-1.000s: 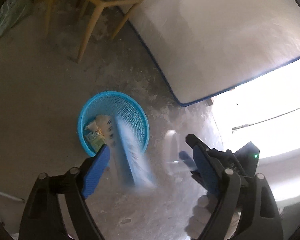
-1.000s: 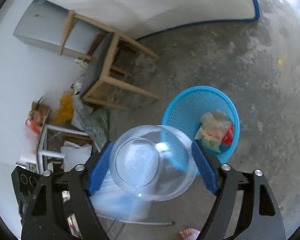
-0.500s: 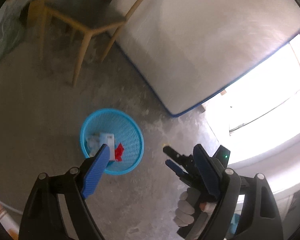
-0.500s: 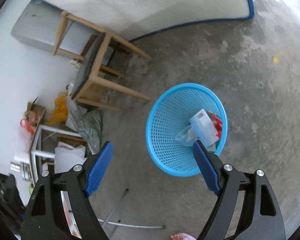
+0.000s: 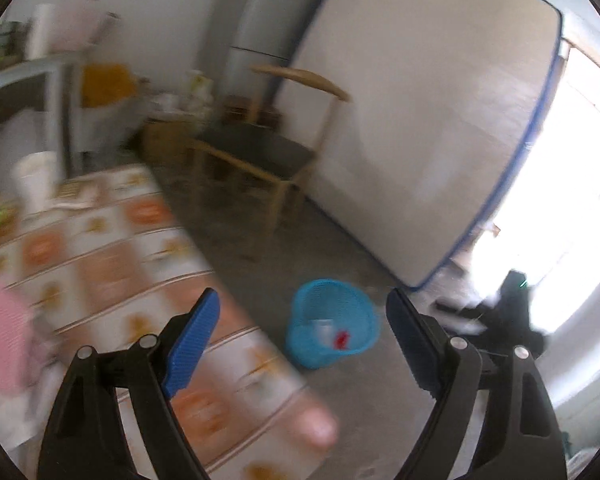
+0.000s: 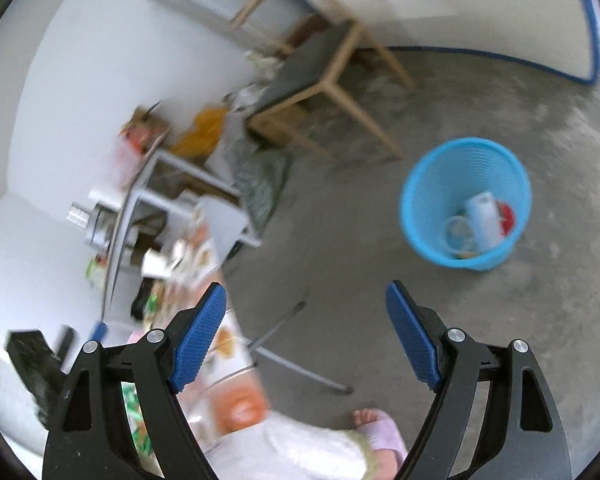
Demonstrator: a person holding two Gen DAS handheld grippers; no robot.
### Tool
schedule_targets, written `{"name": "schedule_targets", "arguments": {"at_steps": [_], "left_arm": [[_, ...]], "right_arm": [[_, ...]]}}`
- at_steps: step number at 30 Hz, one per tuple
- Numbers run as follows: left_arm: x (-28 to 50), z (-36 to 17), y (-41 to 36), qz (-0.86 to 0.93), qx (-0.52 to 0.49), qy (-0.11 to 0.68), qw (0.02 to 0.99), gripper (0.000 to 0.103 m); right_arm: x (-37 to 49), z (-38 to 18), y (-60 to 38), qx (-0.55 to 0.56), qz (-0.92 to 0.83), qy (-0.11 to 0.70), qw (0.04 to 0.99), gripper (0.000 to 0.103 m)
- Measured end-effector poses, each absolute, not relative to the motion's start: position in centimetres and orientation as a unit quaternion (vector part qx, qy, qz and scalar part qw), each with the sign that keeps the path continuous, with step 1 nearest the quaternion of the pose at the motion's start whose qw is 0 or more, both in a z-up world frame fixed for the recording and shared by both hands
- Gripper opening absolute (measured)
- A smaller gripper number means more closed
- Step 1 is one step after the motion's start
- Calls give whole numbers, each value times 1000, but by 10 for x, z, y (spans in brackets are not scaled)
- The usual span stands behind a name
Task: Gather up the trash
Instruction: 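Move both tools back to the table toward the pink sponge, then grasp the pink mesh sponge with the right gripper while the left grasps the white glove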
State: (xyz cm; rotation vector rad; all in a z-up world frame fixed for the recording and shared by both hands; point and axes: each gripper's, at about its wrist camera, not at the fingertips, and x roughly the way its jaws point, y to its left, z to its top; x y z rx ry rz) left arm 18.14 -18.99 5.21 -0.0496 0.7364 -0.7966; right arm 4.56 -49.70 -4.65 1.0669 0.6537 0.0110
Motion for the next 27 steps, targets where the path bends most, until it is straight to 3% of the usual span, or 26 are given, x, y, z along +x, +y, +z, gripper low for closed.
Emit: {"name": "schedule_targets", "arguments": {"at_steps": [8,13,21,27], "left_arm": [[140,30,-60,-221,38,285,932,83],[129,5,-11,-140,61,278,948,83],[113,-15,12,-128,83,281,948,79],[111,-17,16,-133,85,268,950,77]], "right_arm": [[136,63,-390,408,138,320,844,83],[208,103,-302,380,203,380,819,86],[294,101,-140,298,237,519,765,86],[334,79,-92,244,185,574,759,86]]}}
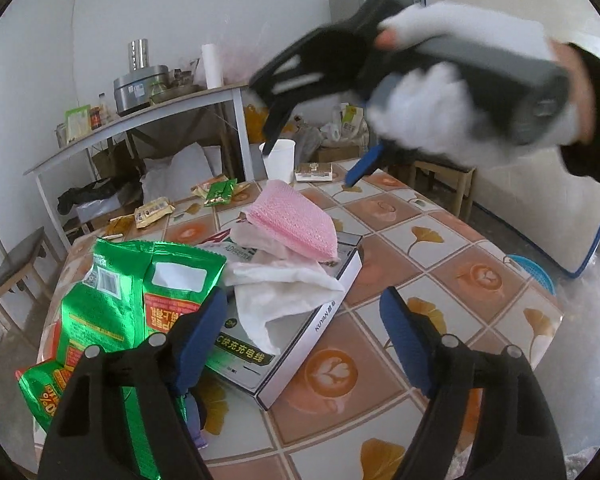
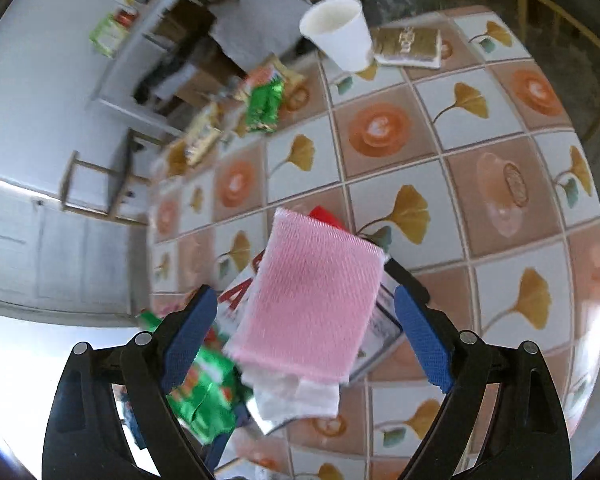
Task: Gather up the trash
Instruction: 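Grasp the pink mesh sponge with the right gripper while the left grasps the white glove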
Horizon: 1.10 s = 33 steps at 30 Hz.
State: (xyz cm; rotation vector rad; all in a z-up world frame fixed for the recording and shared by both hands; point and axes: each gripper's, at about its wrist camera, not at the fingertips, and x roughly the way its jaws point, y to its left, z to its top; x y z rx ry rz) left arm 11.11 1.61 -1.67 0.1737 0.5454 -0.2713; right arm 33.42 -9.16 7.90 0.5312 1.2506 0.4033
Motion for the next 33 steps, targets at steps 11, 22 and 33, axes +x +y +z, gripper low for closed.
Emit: {"name": "schedule_targets", "arguments": {"at_steps": [11,22,33], "left_arm": [[120,-20,10,-137,105,253,952,72],[127,-36,-18,-132,181,244,943,59],[133,-45,-20,-127,185,264,938,50]], "right_arm": [[349,54,-64,221,173,623,730,86],[348,43,-79,253,190,627,712,68],[310,37,-141,329,207,586,711,53]]}}
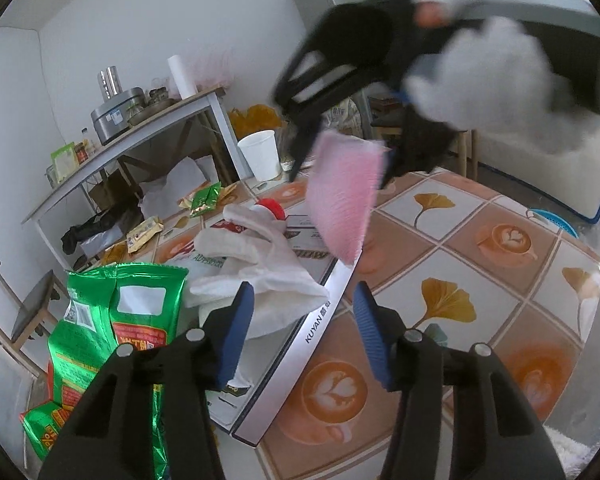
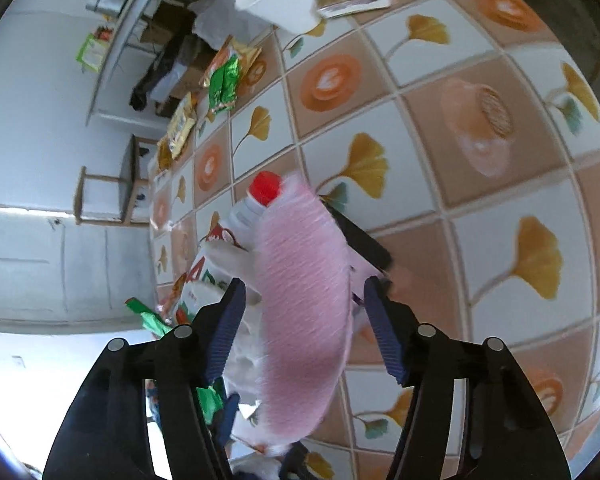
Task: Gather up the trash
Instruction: 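Grasp the pink mesh sponge with the right gripper while the left grasps the white glove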
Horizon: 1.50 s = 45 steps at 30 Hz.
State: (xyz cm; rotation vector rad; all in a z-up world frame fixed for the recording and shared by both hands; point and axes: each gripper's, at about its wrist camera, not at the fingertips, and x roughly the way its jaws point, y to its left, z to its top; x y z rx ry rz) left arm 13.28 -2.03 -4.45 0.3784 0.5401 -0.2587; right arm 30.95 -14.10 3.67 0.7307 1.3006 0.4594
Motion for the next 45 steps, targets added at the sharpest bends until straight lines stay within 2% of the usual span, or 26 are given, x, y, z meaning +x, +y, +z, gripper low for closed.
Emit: {"name": "schedule_targets", "arguments": {"at_steps": [7,8,12,14,19,22,35,42,45], "left_arm": [[147,-50,-27,-106,202,283,932,49],[152,-52,-28,-103,204,292,929,46],[160,-55,-26,-97,190,315,925,36],[161,-56,-26,-96,186,320,924,25],[160,-51,-29,-98,179,322,925,8],[156,-50,-32,-101,177,317,926,3],[89,9,-52,-166,148,249,943,3],[68,-30,-65,-222,164,309,910,6],[67,-46,-63,-228,168,334,899,21]], "right_arm": [[272,9,-188,388,200,565,701,32],[268,6,-194,395,199,562,699,30],[250,-7,-215,432,200,541,693,29],[241,-13,-223,447,202,531,691,28],[225,-24,-236,480,202,512,683,28],[218,-29,-244,497,203,502,678,28],[198,-38,-269,519,207,478,678,28],[187,-31,-271,491,200,478,700,29],[185,-26,-268,476,197,477,712,31]]}}
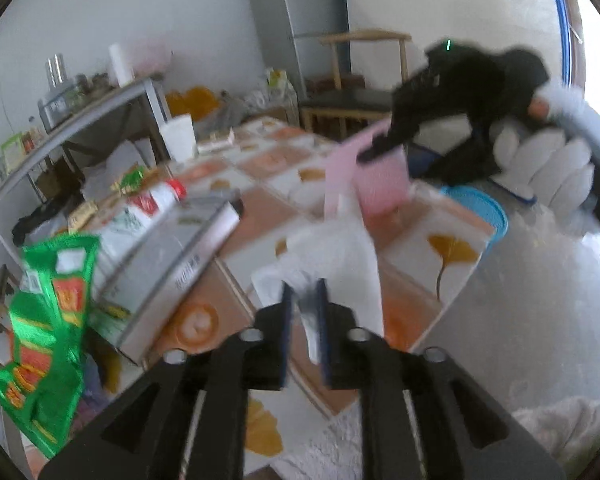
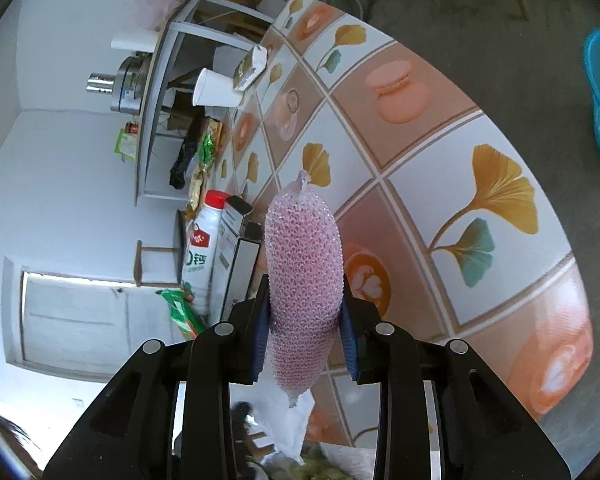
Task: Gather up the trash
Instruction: 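Grasp the pink mesh sponge with the right gripper while the left grasps the white glove, then lift the sponge and glove off the table with both grippers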
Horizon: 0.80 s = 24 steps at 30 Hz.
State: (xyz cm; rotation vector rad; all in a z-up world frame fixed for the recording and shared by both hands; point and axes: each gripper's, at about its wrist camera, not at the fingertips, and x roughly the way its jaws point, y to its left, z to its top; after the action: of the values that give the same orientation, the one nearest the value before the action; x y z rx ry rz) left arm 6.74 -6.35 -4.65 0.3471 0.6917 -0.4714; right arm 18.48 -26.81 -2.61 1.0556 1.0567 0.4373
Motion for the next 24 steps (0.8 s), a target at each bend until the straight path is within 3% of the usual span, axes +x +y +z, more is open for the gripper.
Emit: {"name": "schedule_targets", "arguments": {"at_steps": [2,4,7,13,14,20,24], "left_arm": [[67,-50,-61,-226,162,342,898,42],[68,-50,-59,-229,150,341,899,47],[75,-49,-61,-246,124,354,894,51],[96,-58,-70,-259,105,383,880,51],[99,-59,-70,-262,96,389,878,49],[107,-61,-70,-265,78,405,872,14],[107,-58,-69,-262,72,404,874,8]], "right_arm": [[183,-25,-268,466,193,477,720,32],[183,-24,-268,458,190,477,726,35],[180,-25,-268,447,182,480,733,41],[174,-24,-270,432,169,481,744,41],[173,-24,-270,431,168,481,745,38],[169,-24,-271,431,165,475,750,32],[167,-21,-273,432,160,467,755,30]]}}
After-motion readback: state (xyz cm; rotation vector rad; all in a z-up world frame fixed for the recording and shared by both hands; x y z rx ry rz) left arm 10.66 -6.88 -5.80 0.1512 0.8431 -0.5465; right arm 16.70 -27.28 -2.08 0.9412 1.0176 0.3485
